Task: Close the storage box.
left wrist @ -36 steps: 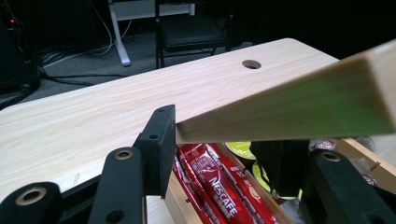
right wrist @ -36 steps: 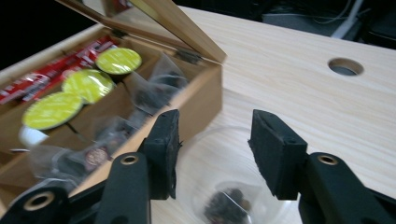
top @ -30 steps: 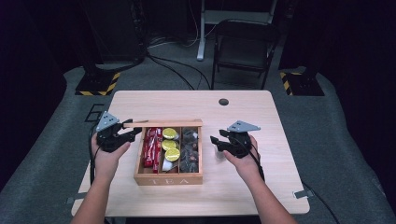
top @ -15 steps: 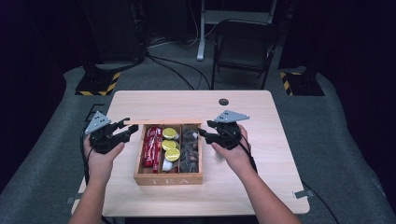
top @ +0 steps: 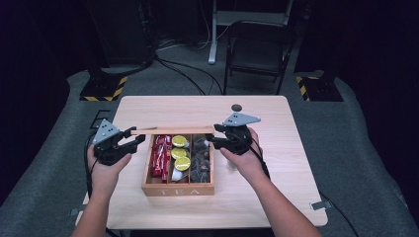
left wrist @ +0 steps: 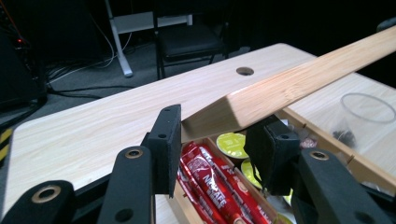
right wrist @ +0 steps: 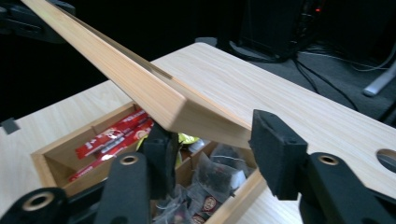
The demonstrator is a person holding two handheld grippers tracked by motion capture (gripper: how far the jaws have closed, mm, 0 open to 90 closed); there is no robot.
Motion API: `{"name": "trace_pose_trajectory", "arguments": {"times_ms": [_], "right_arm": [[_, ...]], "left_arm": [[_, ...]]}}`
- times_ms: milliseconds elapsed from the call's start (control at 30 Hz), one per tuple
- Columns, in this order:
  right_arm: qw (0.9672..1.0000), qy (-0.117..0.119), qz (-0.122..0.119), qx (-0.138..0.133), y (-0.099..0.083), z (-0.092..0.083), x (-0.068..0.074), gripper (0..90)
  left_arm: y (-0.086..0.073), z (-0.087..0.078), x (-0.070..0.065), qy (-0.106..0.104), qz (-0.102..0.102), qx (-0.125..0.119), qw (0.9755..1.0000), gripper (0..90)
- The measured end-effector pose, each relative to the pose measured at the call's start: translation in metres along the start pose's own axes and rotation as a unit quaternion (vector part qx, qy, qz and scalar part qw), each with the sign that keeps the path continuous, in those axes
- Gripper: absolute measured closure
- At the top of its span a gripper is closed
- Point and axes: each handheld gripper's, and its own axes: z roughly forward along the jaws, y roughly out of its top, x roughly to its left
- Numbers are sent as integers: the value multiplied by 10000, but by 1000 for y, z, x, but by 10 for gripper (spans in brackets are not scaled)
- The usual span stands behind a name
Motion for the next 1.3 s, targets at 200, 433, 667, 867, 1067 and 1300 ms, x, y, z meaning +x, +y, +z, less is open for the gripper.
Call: {"name": "trace_pose_trajectory", "arguments": {"times_ms": [200,433,667,867,1067,1300], "right_arm": [[10000,9,-40,48,6,-2,-2,563],[10000,84,7,44,8,-5,-3,572],[10000,86,-22,45,7,-6,-2,572],[9998,159,-18,101,5,-7,-2,570],[9997,205,-25,135,0,-9,1,567],[9995,290,31,84,-5,-14,4,571]], "left_arm": [[8,-5,1,-56,78,69,9999,547],[10,-13,2,-267,-69,-72,9996,526],[9,-15,1,-264,-55,-43,9996,527],[7,-16,0,-286,4,18,9996,527],[3,-19,-1,-350,68,100,9993,525],[-2,-21,-4,-329,74,141,9993,525]]}}
